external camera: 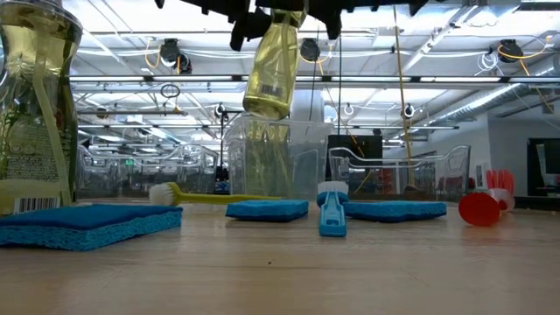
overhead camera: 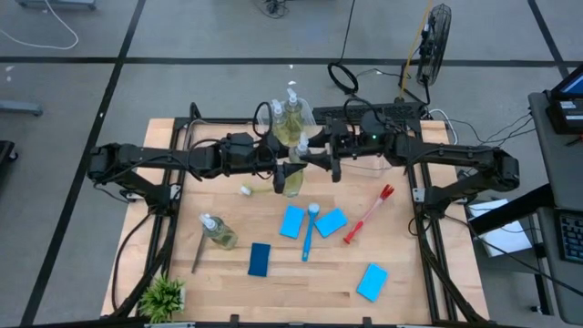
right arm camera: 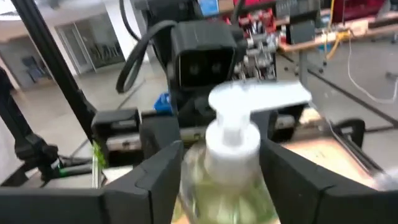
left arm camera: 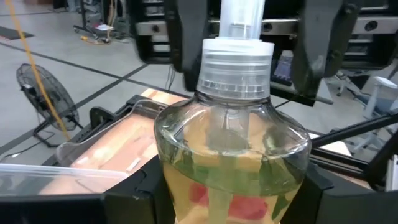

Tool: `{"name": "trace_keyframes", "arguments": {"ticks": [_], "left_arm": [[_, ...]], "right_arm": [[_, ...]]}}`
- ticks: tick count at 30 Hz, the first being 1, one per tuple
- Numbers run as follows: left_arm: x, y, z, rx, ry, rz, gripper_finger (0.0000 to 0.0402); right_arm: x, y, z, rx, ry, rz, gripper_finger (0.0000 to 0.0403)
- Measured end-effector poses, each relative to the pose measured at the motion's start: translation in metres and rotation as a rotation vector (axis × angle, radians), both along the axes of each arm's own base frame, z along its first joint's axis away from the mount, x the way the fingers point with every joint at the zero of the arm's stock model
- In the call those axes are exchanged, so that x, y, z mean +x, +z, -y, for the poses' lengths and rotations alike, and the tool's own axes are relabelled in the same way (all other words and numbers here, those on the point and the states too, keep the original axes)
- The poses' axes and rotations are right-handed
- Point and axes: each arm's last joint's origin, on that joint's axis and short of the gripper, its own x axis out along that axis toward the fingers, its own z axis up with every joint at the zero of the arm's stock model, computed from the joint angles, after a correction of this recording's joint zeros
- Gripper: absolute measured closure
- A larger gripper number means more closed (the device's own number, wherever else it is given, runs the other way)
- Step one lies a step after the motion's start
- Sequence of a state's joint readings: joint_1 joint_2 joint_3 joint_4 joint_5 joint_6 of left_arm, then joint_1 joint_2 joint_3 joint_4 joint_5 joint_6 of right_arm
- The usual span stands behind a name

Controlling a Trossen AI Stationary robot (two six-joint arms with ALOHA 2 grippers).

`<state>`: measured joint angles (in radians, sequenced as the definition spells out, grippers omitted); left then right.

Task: Pick & Place Kitchen Sink Supplies
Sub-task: Put the yellow dish soap into the white bin

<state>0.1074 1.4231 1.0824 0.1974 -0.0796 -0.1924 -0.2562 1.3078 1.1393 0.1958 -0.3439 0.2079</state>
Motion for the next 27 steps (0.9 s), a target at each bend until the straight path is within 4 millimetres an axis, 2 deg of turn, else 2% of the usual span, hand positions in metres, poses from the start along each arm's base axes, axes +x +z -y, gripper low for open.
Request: {"name": "trace_keyframes", "arguments": {"ticks": [6, 15, 22, 27], "left_arm": [[-0.001, 0.003, -0.004, 0.009, 0.047, 0.025, 0.0201], [-0.005, 0.024, -0.018, 0.106, 0.129, 0.202, 0.02], [-0.011, 0.028, -0.044, 0.184, 0.267, 0.215, 0.0199], [-0.013, 0.027, -0.066, 0.205, 0.335, 0.234, 0.0199]], "right_arm": [[-0.024, 0.006, -0.005, -0.044, -0.047, -0.092, 0.0169], [-0.059, 0.02, -0.011, -0.082, -0.129, -0.138, 0.0171], [-0.076, 0.02, -0.014, -0.101, -0.177, -0.203, 0.0173], [-0.077, 0.017, -0.014, -0.099, -0.193, -0.236, 0.0173]]}}
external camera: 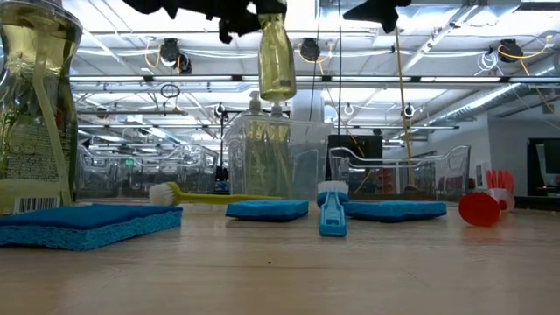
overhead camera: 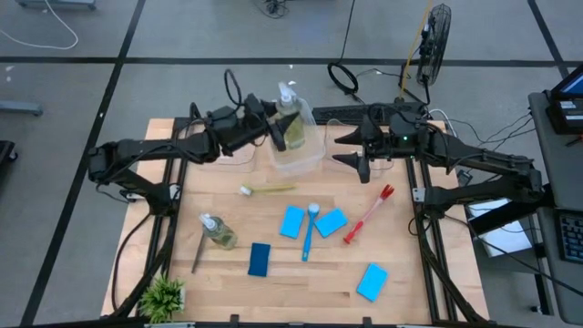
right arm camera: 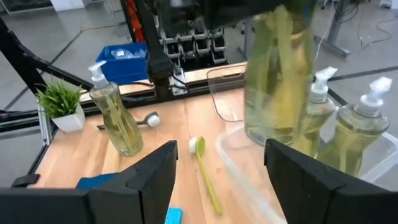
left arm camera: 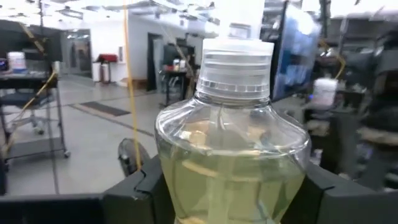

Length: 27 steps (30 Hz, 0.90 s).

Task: Pick & Place Kitchen Sink Supplies
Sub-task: Put the yellow dish soap into the white bin

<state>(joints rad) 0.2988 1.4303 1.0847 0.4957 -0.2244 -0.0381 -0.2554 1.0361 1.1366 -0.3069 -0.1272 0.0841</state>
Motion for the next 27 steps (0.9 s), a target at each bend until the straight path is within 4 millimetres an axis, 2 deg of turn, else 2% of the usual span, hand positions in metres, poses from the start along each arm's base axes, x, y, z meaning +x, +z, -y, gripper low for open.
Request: {"name": "trace_keyframes", "arguments": {"ticks": [7, 13, 22, 27], "left_arm": [[0.016, -0.022, -0.013, 0.017, 0.013, -0.045, 0.0197], [0.035, -0.05, -0.021, 0.054, 0.023, -0.103, 0.0198], [0.046, -0.074, -0.036, 0.024, 0.061, -0.127, 0.0189], [0.049, -0.081, -0.04, 0.03, 0.081, -0.117, 0.0197]], "right_arm": [[0.002, -0.001, 0.001, 0.001, -0.001, -0.006, 0.0171], [0.002, -0.005, 0.001, 0.004, -0.003, -0.013, 0.0176], [0.005, -0.025, 0.001, 0.023, -0.007, -0.06, 0.0176], [0.008, -0.032, 0.002, 0.028, -0.009, -0.006, 0.0176]]}}
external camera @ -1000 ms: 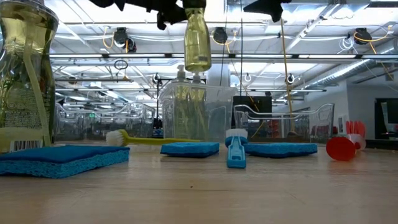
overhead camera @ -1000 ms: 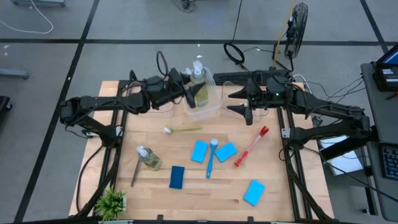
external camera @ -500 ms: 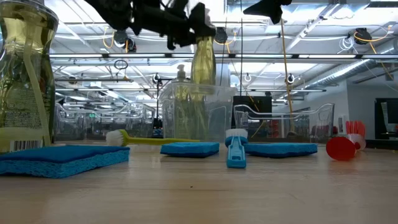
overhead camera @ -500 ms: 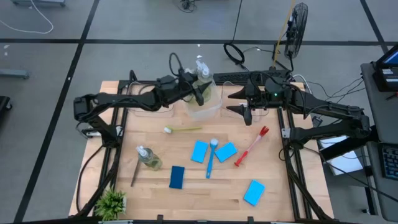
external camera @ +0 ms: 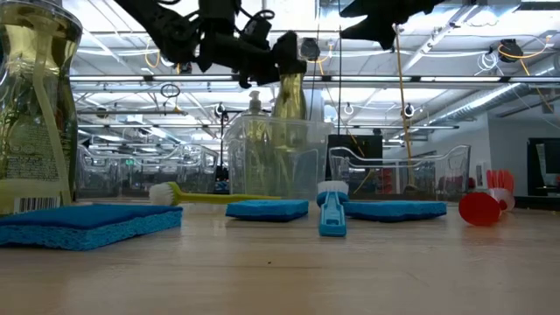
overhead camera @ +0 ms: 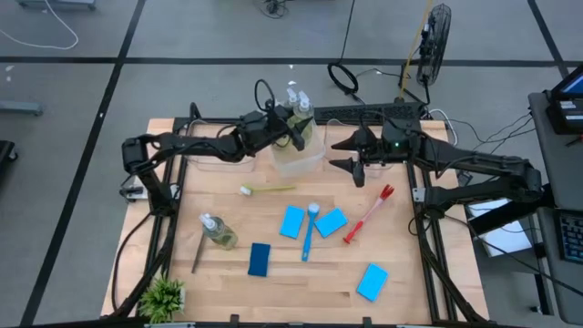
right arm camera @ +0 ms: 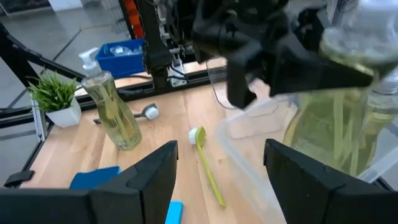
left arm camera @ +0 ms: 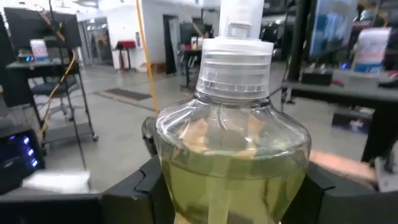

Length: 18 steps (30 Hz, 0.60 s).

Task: Pick & Place Kitchen Sink Supplies
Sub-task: Put the yellow dish soap into the white bin

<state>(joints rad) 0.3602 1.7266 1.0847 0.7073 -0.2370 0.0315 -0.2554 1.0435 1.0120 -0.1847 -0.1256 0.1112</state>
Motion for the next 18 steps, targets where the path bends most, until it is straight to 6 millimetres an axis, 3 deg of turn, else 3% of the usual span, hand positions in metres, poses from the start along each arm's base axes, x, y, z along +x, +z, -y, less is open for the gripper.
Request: {"name": "trace_keyframes", "arguments": {"ticks": [5, 18], "left_arm": [[0.006, -0.015, -0.002, 0.001, 0.002, -0.047, 0.0192], [0.006, -0.026, -0.014, 0.016, 0.023, -0.097, 0.0185]], "right_arm": [[0.002, -0.007, 0.001, -0.001, -0.002, 0.034, 0.0177], [0.003, -0.012, 0.001, -0.003, -0.002, 0.041, 0.0177]]}}
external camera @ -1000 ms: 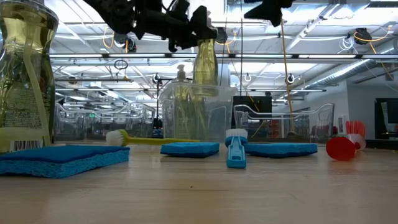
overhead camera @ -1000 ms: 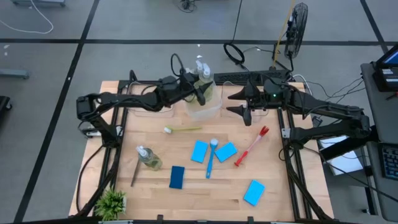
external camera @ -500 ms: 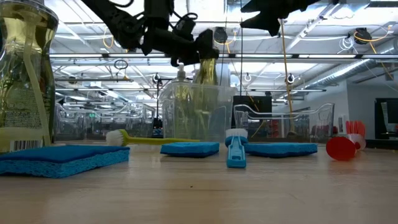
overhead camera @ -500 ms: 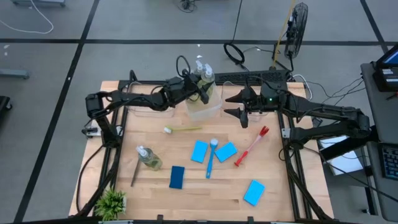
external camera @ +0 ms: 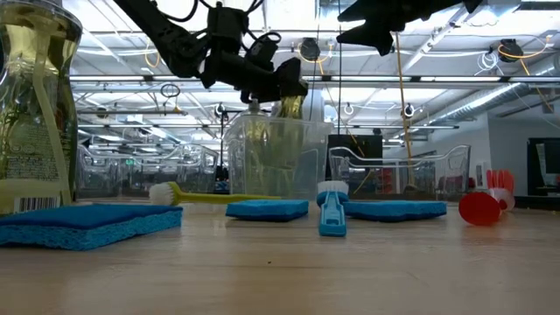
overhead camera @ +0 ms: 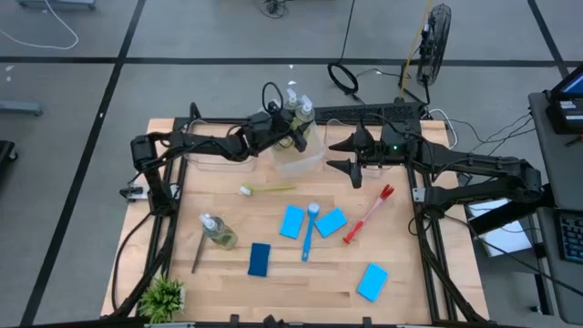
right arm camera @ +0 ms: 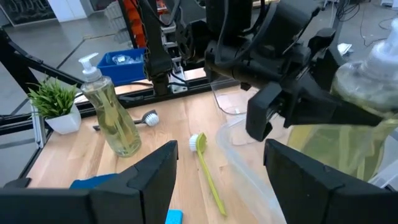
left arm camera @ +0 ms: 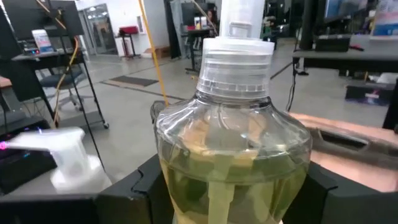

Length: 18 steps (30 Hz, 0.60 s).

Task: Pick & Place Kitchen Sink Supplies
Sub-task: Put the yellow dish soap into the white bin

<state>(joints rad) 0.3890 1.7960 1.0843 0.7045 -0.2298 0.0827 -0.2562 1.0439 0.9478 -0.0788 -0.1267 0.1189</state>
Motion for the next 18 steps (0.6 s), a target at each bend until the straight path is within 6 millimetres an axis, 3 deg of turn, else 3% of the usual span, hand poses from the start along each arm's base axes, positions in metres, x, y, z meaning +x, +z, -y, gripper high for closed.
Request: {"name": "trace_keyframes", "arguments": {"ticks": [18], "left_arm": [[-0.002, -0.007, -0.011, -0.02, 0.009, -0.003, 0.0175]], "right_arm": [[0.0, 0.0, 0.0, 0.0, -0.001, 0.0, 0.0177]]}}
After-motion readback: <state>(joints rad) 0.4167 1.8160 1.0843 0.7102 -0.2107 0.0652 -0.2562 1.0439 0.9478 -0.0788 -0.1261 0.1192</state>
